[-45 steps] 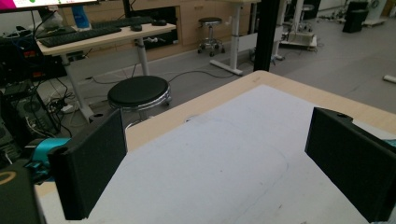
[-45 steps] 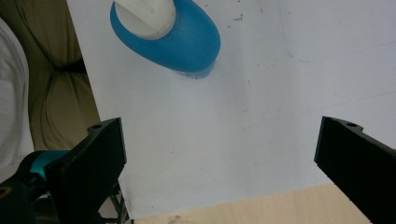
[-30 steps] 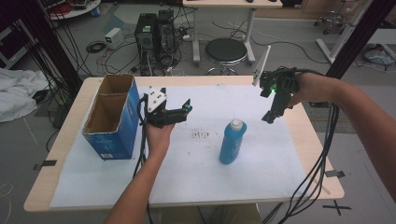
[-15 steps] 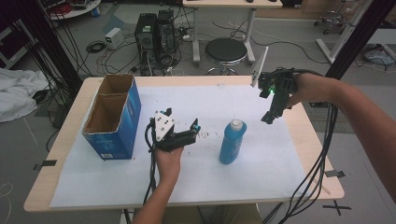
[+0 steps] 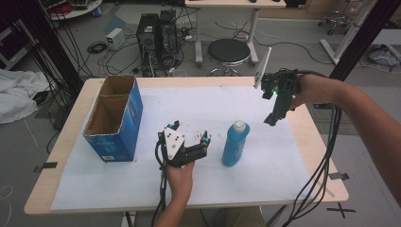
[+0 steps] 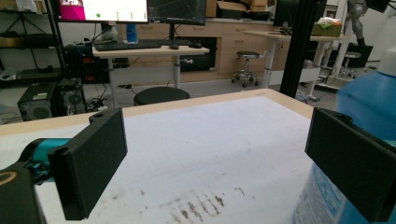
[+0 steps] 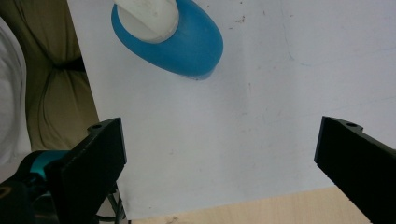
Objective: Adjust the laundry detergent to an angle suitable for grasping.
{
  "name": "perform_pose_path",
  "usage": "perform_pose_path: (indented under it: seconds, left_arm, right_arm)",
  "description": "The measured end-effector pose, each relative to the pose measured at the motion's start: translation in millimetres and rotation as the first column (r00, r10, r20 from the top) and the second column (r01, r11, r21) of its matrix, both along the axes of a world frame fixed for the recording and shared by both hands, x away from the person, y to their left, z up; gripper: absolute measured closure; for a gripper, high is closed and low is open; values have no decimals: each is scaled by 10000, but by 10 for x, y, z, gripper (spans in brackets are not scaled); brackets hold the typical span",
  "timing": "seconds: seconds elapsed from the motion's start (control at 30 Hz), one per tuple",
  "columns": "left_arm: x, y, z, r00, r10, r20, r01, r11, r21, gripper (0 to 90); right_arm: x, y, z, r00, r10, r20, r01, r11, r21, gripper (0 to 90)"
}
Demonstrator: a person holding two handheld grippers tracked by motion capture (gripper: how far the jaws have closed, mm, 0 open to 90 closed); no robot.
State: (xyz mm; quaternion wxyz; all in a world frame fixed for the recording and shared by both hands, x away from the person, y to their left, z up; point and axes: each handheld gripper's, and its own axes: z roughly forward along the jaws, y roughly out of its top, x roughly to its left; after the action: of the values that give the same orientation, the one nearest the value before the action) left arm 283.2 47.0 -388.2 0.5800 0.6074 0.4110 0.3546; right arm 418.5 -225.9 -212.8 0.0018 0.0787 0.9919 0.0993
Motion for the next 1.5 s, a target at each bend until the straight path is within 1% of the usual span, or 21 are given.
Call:
perform_pose_path:
  seconds: [0.1, 0.17, 0.23, 0.27, 0.4, 0.43, 0.47, 0.53, 0.63, 0.73, 0.87, 0.9, 0.97, 1.03, 1.2, 1.23, 1.3, 1.33, 1.37, 1.4, 1.5]
  left_arm:
    - [-70, -61, -15, 9999, -101, -25, 101, 9999, 55, 55]
    - [-117, -114, -11, 9998, -221, 8, 221, 9995, 215, 56]
    - [-128, -133, -12, 9997, -250, 3, 250, 9995, 191, 56]
    - [-164, -196, -16, 9992, -400, -85, 402, 9989, 250, 56]
    - [-198, -269, -23, 9982, -587, -152, 589, 9982, 137, 55]
    - [-211, -328, -33, 9969, -760, -218, 764, 9969, 197, 55]
    - [-217, -350, -38, 9962, -835, -233, 842, 9959, 322, 55]
    - [-229, -417, -54, 9949, -965, -306, 978, 9942, 452, 56]
    - [-229, -500, -76, 9925, -1138, -438, 1158, 9922, 469, 55]
    - [-221, -569, -96, 9907, -1263, -504, 1287, 9904, 494, 55]
    - [-208, -645, -124, 9879, -1420, -621, 1456, 9877, 565, 56]
    - [-209, -659, -130, 9879, -1424, -608, 1459, 9876, 577, 56]
    - [-210, -693, -142, 9873, -1458, -631, 1497, 9867, 628, 55]
    - [-205, -715, -152, 9866, -1489, -670, 1529, 9864, 601, 55]
    - [-177, -747, -170, 9852, -1535, -767, 1591, 9846, 727, 56]
    - [-169, -758, -175, 9850, -1535, -790, 1590, 9849, 683, 56]
    - [-160, -781, -187, 9851, -1523, -802, 1576, 9854, 650, 56]
    - [-158, -795, -193, 9845, -1552, -822, 1608, 9848, 659, 56]
    - [-154, -811, -200, 9844, -1557, -824, 1615, 9845, 690, 55]
    - [-148, -834, -210, 9840, -1572, -843, 1633, 9840, 711, 56]
    - [-121, -874, -232, 9830, -1621, -866, 1685, 9830, 723, 56]
  right_arm:
    - [7, -6, 2, 10000, 28, -3, -28, 10000, 8, 12]
    - [5, -4, 0, 10000, -23, 6, 23, 10000, 10, 12]
    - [10, -3, -3, 10000, 77, 21, -77, 10000, 7, 12]
    - [7, 0, -5, 10000, 51, -2, -51, 10000, 31, 12]
    - [18, -2, -11, 10000, 55, -35, -55, 10000, -25, 12]
    - [15, -1, -10, 10000, 12, -68, -13, 10000, -70, 11]
    - [20, 0, -12, 9999, 101, -66, -101, 9999, -54, 12]
    - [13, -2, -9, 10000, 51, -60, -51, 10000, -37, 12]
    - [22, -13, -11, 9999, 143, -65, -143, 9999, 16, 11]
    - [13, -24, -8, 10000, 40, -87, -40, 10000, -21, 12]
    - [11, -36, -4, 10000, 72, -65, -72, 10000, 1, 12]
    - [1, -39, 2, 10000, -34, -81, 34, 10000, -51, 12]
    - [10, -44, -3, 9999, 128, -27, -128, 9999, 43, 12]
    - [10, -47, -1, 9999, 113, -36, -113, 9999, 32, 11]
    - [12, -46, 1, 9999, 93, -44, -92, 9999, 43, 12]
    - [9, -45, 4, 10000, 38, -64, -38, 10000, 5, 12]
    - [20, -43, 1, 9999, 164, -11, -164, 9998, 57, 12]
    - [11, -42, 5, 10000, 44, -51, -44, 10000, -7, 12]
    - [17, -41, 3, 9999, 105, -29, -105, 9999, 6, 12]
    - [9, -39, 5, 10000, -26, -79, 26, 10000, -17, 12]
    - [14, -37, 1, 10000, 7, -57, -6, 10000, 32, 12]
